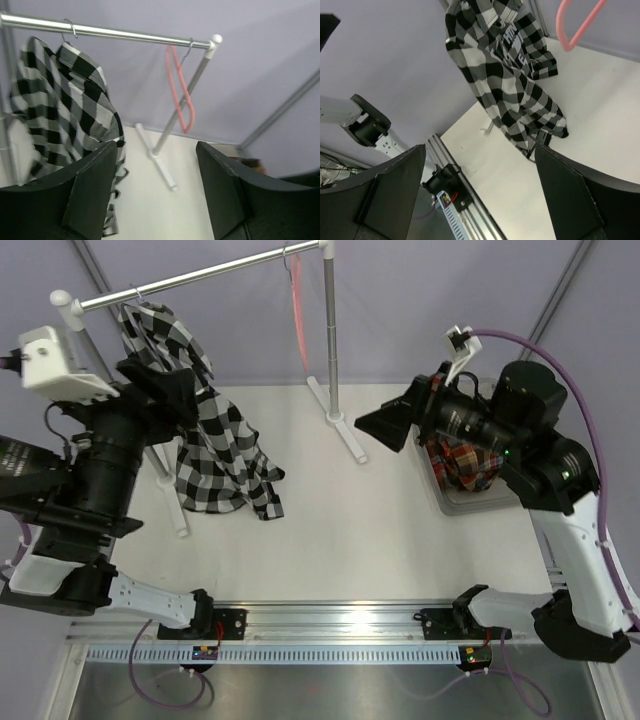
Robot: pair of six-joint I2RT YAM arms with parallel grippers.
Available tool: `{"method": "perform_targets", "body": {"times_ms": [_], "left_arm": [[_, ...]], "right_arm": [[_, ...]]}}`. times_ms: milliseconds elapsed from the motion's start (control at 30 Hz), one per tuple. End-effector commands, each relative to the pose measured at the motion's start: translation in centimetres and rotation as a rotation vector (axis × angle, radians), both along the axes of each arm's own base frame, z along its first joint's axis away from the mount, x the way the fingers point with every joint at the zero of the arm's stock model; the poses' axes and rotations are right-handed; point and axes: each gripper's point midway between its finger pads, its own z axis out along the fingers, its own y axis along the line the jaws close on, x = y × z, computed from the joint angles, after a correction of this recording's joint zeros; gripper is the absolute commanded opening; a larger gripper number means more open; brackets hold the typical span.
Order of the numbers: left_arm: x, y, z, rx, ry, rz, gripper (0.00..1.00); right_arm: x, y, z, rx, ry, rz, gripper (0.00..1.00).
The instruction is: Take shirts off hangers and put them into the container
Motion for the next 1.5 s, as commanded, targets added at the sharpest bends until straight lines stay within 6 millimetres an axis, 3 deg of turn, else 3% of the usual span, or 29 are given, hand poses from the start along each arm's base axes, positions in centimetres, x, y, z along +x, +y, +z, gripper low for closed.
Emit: {"method": "perform_targets", "body": {"times_ms": [0, 100, 133, 200, 300, 333, 367, 400, 433, 533, 567, 600, 667, 733, 767, 800, 833, 867, 900, 1067, 1267, 1367, 1467], "left_arm": [[0.3, -4.3, -1.9, 0.239, 0.068, 0.11, 0.71], [0.9, -6.0, -1.5, 0.308, 0.09, 0.157, 0.76], [1.1, -8.4, -1.9, 0.361, 0.091, 0.164, 0.77], [1.7, -9.6, -1.5, 0.395, 0.08, 0.18, 0.81], [2.4, -15.2, -3.2, 0.555, 0.009, 0.118, 0.86], [2.4, -17.6, -4.1, 0.602, -0.021, 0.061, 0.92], [2.4, -19.9, -5.0, 0.517, -0.038, -0.033, 0.93], [2.3, -22.2, -5.6, 0.55, -0.077, -0.148, 0.92], [2.6, -24.3, -8.4, 0.599, -0.076, -0.202, 0.92], [4.3, -26.8, -12.5, 0.496, -0.015, -0.343, 0.93], [6.9, -26.0, -13.6, 0.462, 0.039, -0.333, 0.9], [7.4, -27.1, -16.1, 0.405, 0.127, -0.417, 0.88], [9.6, -26.0, -17.0, 0.4, 0.184, -0.378, 0.81], [10.8, -25.6, -17.8, 0.466, 0.194, -0.345, 0.82], [11.1, -25.2, -16.1, 0.438, 0.18, -0.33, 0.82], [12.0, -24.5, -17.7, 0.493, 0.241, -0.28, 0.82], [13.2, -23.1, -17.5, 0.485, 0.273, -0.232, 0.82], [13.3, -21.8, -14.8, 0.394, 0.261, -0.194, 0.81], [13.4, -19.8, -14.5, 0.416, 0.276, -0.123, 0.8], [11.6, -16.4, -10.5, 0.349, 0.181, -0.1, 0.79], [9.8, -9.6, -6.2, 0.262, 0.147, 0.065, 0.77], [10.3, -7.9, -6.0, 0.288, 0.146, 0.097, 0.79], [11.5, -7.1, -7.4, 0.3, 0.194, 0.05, 0.81]], "right_arm": [[-4.1, -1.5, -0.2, 0.013, 0.023, 0.049, 0.99], [-5.3, -2.1, -1.2, 0.0, 0.03, 0.065, 0.99], [-5.5, -2.3, -1.7, -0.013, 0.043, 0.062, 1.0], [-6.1, -3.0, -1.6, -0.022, 0.03, 0.052, 0.99], [-6.8, -4.2, -1.8, -0.046, 0.008, 0.023, 0.99], [-7.1, -4.5, -2.1, -0.064, 0.007, 0.02, 0.99], [-7.3, -4.8, -2.2, -0.072, 0.005, 0.011, 1.0], [-7.1, -5.1, -2.4, -0.081, 0.009, -0.011, 0.99], [-7.3, -5.4, -2.7, -0.097, 0.015, -0.017, 0.99], [-7.6, -6.4, -3.0, -0.122, 0.027, -0.055, 0.99], [-7.6, -6.9, -3.0, -0.131, 0.03, -0.077, 0.99], [-7.2, -7.5, -3.1, -0.143, 0.032, -0.118, 0.99], [-7.4, -8.6, -3.2, -0.165, 0.03, -0.163, 0.99], [-7.4, -9.9, -3.5, -0.185, 0.017, -0.217, 0.99], [-7.3, -10.2, -3.7, -0.193, 0.02, -0.233, 0.99], [-7.1, -10.7, -4.2, -0.204, 0.025, -0.263, 0.99], [-7.1, -10.9, -4.5, -0.206, 0.031, -0.271, 0.99], [-7.3, -11.1, -4.5, -0.202, 0.032, -0.282, 0.99], [-7.2, -11.0, -4.9, -0.203, 0.041, -0.283, 0.99], [-7.2, -10.5, -5.6, -0.18, 0.065, -0.269, 1.0], [-7.2, -9.8, -5.6, -0.17, 0.088, -0.241, 0.99], [-7.3, -9.5, -5.4, -0.167, 0.091, -0.225, 0.99], [-7.5, -9.5, -5.0, -0.162, 0.09, -0.214, 1.0]]}}
